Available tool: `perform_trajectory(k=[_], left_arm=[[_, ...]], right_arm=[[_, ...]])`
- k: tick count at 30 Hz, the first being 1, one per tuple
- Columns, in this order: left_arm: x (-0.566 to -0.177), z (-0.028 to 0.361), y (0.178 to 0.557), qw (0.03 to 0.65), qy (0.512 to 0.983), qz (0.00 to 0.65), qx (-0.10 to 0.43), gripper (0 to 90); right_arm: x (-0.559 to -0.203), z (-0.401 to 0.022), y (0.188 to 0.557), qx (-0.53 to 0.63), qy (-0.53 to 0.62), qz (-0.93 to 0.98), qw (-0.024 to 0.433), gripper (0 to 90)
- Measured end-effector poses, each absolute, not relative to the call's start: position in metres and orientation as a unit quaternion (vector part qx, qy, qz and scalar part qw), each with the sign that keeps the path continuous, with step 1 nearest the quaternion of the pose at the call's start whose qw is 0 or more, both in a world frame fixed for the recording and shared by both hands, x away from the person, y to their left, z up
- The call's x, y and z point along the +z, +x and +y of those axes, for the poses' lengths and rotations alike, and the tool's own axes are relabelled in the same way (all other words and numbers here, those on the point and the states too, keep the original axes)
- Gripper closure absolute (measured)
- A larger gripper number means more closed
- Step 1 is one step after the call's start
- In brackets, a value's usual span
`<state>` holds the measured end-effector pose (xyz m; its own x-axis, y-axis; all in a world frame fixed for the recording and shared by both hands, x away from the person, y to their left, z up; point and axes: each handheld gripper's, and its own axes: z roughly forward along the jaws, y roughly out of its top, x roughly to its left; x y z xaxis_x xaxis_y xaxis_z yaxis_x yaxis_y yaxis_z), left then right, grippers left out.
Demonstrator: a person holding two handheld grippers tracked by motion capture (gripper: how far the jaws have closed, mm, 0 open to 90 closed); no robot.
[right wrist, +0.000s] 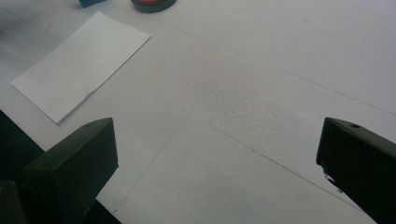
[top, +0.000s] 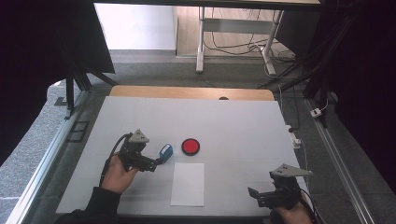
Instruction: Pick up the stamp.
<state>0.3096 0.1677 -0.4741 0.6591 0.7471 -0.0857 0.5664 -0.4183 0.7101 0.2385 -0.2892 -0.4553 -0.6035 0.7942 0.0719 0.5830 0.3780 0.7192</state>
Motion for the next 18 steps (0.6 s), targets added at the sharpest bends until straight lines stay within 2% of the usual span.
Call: perform_trajectory(k=[18], left_arm=[[-0.499,0.14,0.341,0.321,0.86,0.38,0.115,0.0]], right_arm=[[-0.456,-0.289,0.239,0.364,0.421,0.818,0.143,0.0]])
